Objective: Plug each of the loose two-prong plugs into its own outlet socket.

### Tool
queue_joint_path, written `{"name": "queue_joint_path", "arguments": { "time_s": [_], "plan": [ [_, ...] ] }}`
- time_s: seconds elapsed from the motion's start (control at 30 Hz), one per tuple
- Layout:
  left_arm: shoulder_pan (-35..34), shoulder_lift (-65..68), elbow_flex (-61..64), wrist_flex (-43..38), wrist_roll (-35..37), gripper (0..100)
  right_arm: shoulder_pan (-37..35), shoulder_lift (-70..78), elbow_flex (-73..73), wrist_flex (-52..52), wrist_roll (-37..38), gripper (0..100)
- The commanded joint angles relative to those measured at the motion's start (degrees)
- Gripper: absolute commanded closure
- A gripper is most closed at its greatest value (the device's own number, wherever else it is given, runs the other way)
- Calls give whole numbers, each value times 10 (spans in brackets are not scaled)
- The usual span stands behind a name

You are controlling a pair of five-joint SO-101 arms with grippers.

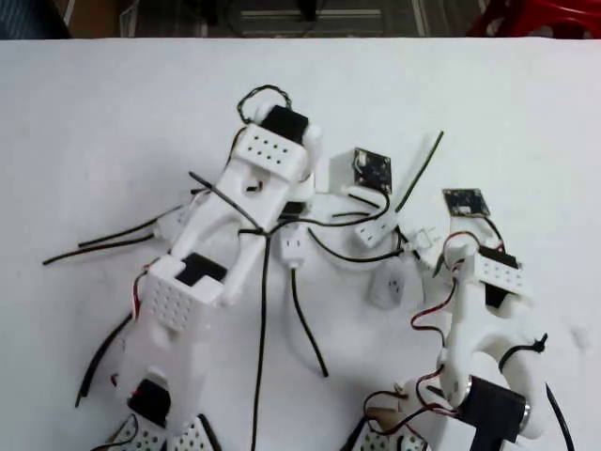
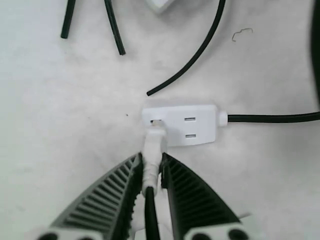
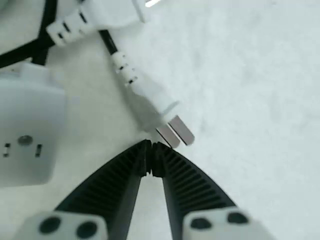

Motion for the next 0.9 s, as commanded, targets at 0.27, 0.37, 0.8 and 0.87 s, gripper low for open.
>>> {"name": "queue_joint_path", "arguments": {
  "time_s": [0.27, 0.37, 0.8, 0.87],
  "plan": [
    [-18, 73, -9, 11, -16, 976, 50, -16, 3, -45, -33, 974],
    [-16, 80, -9, 11, -16, 976, 50, -16, 3, -47, -38, 974],
    [40, 76, -10, 18, -16, 976, 49, -16, 4, -54, -40, 974],
    [51, 76, -10, 18, -14, 976, 49, -16, 4, -54, -40, 974]
  ]
}}
